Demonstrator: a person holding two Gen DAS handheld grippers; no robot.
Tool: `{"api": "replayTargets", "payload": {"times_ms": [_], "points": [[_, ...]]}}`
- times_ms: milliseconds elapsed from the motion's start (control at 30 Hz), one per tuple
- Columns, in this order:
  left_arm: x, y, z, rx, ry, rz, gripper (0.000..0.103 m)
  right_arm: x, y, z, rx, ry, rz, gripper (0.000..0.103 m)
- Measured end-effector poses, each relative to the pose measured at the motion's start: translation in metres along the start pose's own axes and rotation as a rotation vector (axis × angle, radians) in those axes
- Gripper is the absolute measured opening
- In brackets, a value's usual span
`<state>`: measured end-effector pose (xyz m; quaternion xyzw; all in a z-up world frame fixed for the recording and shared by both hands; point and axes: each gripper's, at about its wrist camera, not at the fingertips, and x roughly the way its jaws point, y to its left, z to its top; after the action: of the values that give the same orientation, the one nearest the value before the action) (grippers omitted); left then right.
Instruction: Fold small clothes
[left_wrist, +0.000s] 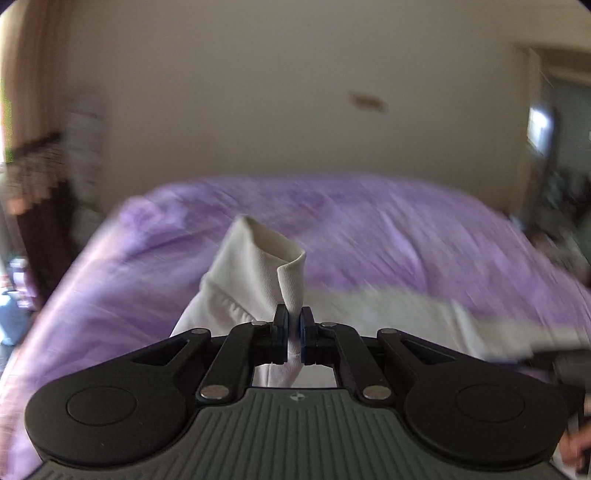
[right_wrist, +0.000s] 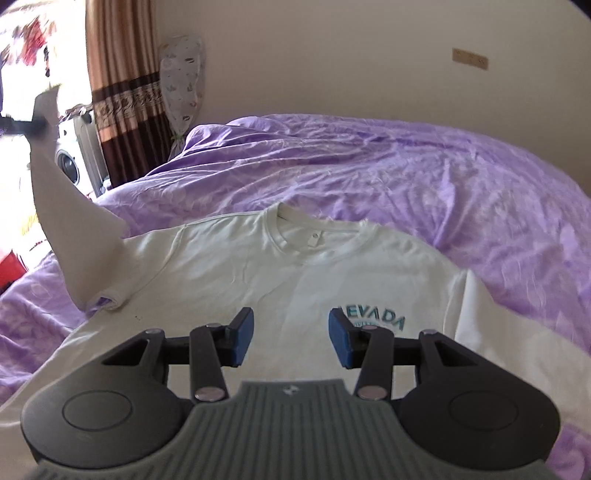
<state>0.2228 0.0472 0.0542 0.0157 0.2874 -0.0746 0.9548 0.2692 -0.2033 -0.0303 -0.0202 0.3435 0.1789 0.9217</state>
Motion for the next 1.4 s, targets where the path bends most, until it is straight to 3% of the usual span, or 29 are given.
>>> {"api": "replayTargets", "payload": {"times_ms": [167, 300, 333, 500, 600, 667, 767, 900, 1000, 1067, 1100, 1200, 1300, 1400], "points": [[0.076, -0.057, -0.079, 0.119, 0.19, -0.143, 0.005, 0.01, -0.02, -0.019, 0.063, 0.06, -0.018, 0.042], [0.109, -0.074, -0.125, 0.114, 0.334, -0.249, 0.007, 0.029, -0.03, -0.04, 0.109, 0.143, -0.016, 0.042], [0.114, -0.073, -0.129, 0.099, 0.356, -0.271, 0.008, 0.033, -0.033, -0.045, 0.123, 0.159, -0.011, 0.042], [0.111, -0.061, -0.13, 0.038, 0.407, -0.375, 0.038, 0.053, -0.045, -0.059, 0.206, 0.222, 0.023, 0.042], [0.096, -0.05, -0.121, 0.045, 0.387, -0.398, 0.045, 0.064, -0.05, -0.057, 0.299, 0.257, 0.088, 0.044], [0.087, -0.043, -0.115, 0.089, 0.34, -0.338, 0.045, 0.07, -0.054, -0.056, 0.369, 0.278, 0.127, 0.057], [0.081, -0.023, -0.104, 0.145, 0.309, -0.216, 0.045, 0.084, -0.056, -0.056, 0.486, 0.32, 0.186, 0.058], [0.072, 0.023, -0.09, 0.109, 0.282, -0.074, 0.045, 0.108, -0.054, -0.061, 0.601, 0.384, 0.229, 0.056], [0.067, 0.058, -0.082, 0.056, 0.259, 0.018, 0.045, 0.124, -0.051, -0.065, 0.64, 0.419, 0.227, 0.045], [0.065, 0.081, -0.077, 0.011, 0.254, 0.07, 0.045, 0.129, -0.049, -0.064, 0.643, 0.421, 0.229, 0.013], [0.065, 0.094, -0.075, -0.017, 0.257, 0.093, 0.045, 0.131, -0.046, -0.061, 0.646, 0.422, 0.242, 0.007], [0.067, 0.128, -0.071, -0.106, 0.269, 0.129, 0.045, 0.127, -0.035, -0.038, 0.602, 0.391, 0.263, 0.002], [0.073, 0.154, -0.07, -0.195, 0.268, 0.146, 0.045, 0.109, -0.011, 0.013, 0.443, 0.3, 0.243, 0.001], [0.079, 0.165, -0.069, -0.211, 0.256, 0.183, 0.045, 0.081, 0.01, 0.073, 0.333, 0.185, 0.269, 0.001]]}}
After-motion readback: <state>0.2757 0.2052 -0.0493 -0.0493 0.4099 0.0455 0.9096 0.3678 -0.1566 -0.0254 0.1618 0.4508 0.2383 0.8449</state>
